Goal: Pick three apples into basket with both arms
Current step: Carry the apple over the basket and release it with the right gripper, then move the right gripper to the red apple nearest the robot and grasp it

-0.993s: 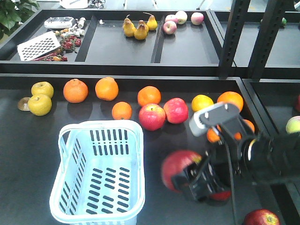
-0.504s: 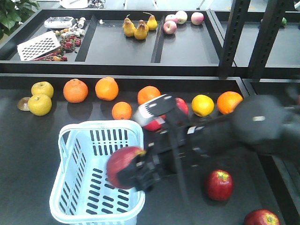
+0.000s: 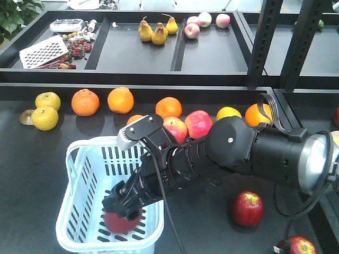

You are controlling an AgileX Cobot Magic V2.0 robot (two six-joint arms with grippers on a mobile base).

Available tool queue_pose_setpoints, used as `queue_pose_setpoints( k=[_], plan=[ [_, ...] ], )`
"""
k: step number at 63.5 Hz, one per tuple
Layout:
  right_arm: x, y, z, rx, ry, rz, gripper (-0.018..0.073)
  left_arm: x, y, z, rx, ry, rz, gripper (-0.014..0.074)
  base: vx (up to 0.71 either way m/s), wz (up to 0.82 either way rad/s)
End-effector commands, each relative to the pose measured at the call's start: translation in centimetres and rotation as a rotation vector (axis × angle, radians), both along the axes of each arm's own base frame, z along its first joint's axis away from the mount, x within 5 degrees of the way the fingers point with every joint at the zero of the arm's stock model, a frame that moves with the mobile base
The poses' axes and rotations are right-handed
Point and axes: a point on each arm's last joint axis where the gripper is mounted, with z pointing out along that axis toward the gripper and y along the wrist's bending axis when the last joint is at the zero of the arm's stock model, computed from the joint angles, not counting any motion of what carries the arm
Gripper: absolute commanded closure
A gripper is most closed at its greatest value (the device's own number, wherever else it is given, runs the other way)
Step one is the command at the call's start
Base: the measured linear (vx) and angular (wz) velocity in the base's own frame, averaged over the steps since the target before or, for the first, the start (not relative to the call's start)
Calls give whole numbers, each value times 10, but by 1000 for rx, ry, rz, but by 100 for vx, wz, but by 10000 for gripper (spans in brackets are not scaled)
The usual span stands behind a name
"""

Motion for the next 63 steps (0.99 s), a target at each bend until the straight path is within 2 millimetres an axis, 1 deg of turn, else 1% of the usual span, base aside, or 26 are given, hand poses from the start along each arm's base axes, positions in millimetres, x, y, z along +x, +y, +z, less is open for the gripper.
queue_pose_setpoints(
  k=[1, 13, 19, 24, 29, 33, 39, 42, 46, 51, 54, 63],
  plan=[
    [2, 0, 26, 63, -72, -18, -151, 0, 0, 13, -24, -80, -3, 20, 0, 0],
    [-3, -6, 31, 31, -62, -7, -130, 0, 0, 13, -24, -80, -3, 20, 0, 0],
    [-2, -21, 35, -34, -37, -49, -106, 0, 0, 13, -24, -80, -3, 20, 0, 0],
    [0, -41, 38, -123, -15, -91, -82, 0, 0, 13, -24, -80, -3, 20, 0, 0],
    [6, -66, 40, -220, 10, -168, -54, 0, 0, 13, -24, -80, -3, 20, 0, 0],
    [13, -89, 42, -284, 18, -241, -35, 0, 0, 13, -24, -80, -3, 20, 0, 0],
    [27, -119, 42, -346, 23, -352, -29, 0, 0, 13, -24, -80, -3, 20, 0, 0],
    [35, -137, 39, -361, 37, -415, -29, 0, 0, 13, -24, -80, -3, 20, 0, 0],
    [44, -155, 33, -376, 69, -471, -29, 0, 0, 13, -24, -80, -3, 20, 0, 0],
    [54, -173, 23, -395, 108, -520, -29, 0, 0, 13, -24, -80, -3, 20, 0, 0],
    [60, -182, 16, -409, 133, -540, -29, 0, 0, 13, -24, -80, -3, 20, 0, 0],
    [75, -200, -11, -469, 189, -565, -29, 0, 0, 13, -24, -80, -3, 20, 0, 0]
  ],
)
